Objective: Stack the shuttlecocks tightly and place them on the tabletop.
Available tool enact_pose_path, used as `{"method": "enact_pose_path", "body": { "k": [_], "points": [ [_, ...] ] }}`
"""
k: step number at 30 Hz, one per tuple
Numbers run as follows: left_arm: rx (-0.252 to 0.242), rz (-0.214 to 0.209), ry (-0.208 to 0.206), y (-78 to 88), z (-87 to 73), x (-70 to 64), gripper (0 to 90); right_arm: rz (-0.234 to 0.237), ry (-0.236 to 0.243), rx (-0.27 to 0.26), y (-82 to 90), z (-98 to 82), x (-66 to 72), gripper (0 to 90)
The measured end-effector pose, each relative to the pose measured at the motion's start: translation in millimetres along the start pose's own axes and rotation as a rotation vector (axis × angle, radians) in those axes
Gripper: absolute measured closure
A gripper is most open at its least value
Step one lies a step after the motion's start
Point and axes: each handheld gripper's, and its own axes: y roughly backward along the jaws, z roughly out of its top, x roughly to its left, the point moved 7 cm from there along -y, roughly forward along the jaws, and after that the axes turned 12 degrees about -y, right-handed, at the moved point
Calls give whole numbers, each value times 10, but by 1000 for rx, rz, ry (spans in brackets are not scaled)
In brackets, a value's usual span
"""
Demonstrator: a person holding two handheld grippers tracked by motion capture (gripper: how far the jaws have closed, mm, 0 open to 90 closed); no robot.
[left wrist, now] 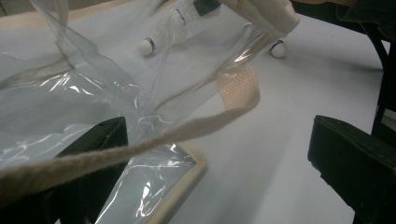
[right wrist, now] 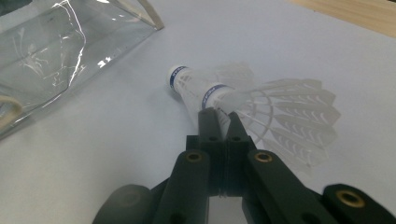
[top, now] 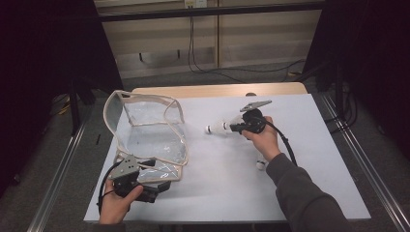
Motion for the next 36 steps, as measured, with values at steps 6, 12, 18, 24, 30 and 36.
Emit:
{"method": "enact_pose_path", "body": {
  "k": [6, 12, 18, 24, 30, 36],
  "points": [
    [0, 1, 2, -1, 1, 0, 54, 7, 0, 2, -13, -13, 41, 898],
    [0, 2, 2, -1, 1, -1, 53, 7, 5, 15, -33, -46, 53, 897],
    [-3, 4, 2, -5, 3, 0, 54, 5, 2, 25, -65, -77, 53, 896],
    [-3, 4, 1, -4, 2, 2, 54, 15, -1, 27, -96, -88, 68, 895],
    [-3, 3, 1, -2, 2, 2, 54, 23, 4, 27, -99, -95, 83, 896],
    [-4, 3, 2, -5, 3, -1, 53, 35, -3, 39, -86, -133, 98, 896]
  ]
}}
